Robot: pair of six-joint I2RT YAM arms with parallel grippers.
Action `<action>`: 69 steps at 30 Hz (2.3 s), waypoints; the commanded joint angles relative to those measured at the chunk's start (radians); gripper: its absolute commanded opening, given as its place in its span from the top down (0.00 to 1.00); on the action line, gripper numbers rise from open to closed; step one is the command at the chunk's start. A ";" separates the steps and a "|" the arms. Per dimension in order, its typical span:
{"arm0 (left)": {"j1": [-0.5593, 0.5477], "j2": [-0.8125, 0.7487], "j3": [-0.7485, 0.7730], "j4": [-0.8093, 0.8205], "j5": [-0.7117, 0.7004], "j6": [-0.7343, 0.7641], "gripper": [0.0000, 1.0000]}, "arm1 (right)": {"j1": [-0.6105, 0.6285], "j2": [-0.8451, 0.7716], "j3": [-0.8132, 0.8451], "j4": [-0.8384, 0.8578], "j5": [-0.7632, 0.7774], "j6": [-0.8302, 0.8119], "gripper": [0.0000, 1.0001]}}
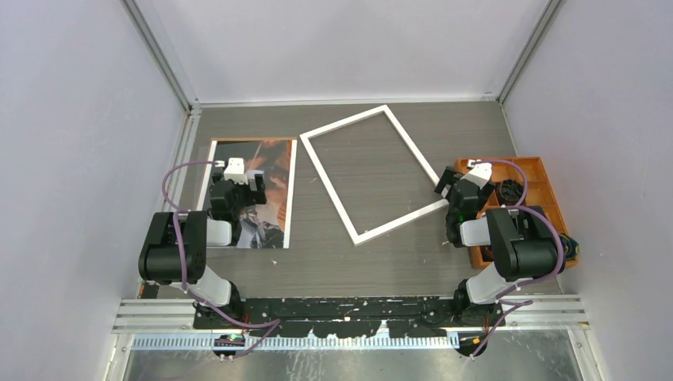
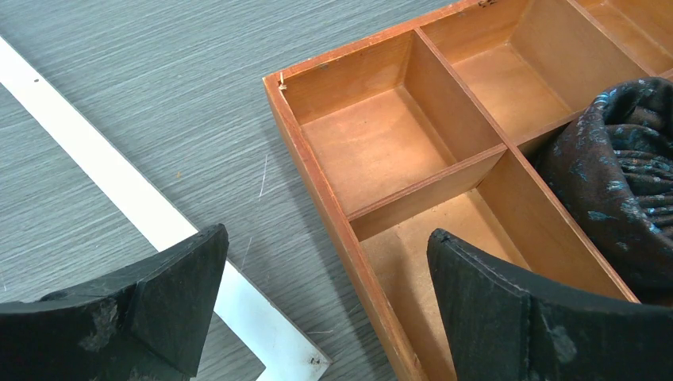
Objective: Put the photo into the frame
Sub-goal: Turn over the photo frame at the center of the board.
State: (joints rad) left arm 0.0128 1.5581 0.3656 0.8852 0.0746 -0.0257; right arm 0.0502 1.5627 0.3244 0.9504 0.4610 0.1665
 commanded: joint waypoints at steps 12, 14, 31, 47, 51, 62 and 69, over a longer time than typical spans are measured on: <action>0.032 -0.090 0.182 -0.363 0.015 -0.034 0.00 | -0.015 -0.128 0.114 -0.230 0.052 0.024 0.00; 0.055 -0.081 0.351 -0.627 0.024 -0.039 0.00 | -0.016 -0.202 0.269 -0.556 0.106 0.126 0.00; 0.121 0.022 1.006 -1.533 0.278 0.046 0.02 | 0.153 -0.040 0.983 -1.364 -0.359 0.458 0.00; 0.177 0.044 1.043 -1.785 0.394 0.198 0.00 | 0.684 0.464 1.394 -1.510 -0.151 0.282 0.05; 0.177 0.036 1.033 -1.815 0.403 0.212 0.00 | 0.714 0.528 1.422 -1.497 -0.171 0.256 0.11; 0.176 0.000 0.993 -1.861 0.409 0.230 0.00 | 0.727 0.647 1.458 -1.471 -0.198 0.262 0.23; 0.157 0.003 1.003 -1.924 0.432 0.238 0.00 | 0.751 0.672 1.438 -1.452 -0.156 0.275 0.36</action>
State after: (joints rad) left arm 0.1841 1.6001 1.3552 -0.9749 0.4770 0.1921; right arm 0.7803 2.2395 1.7439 -0.5343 0.2756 0.4397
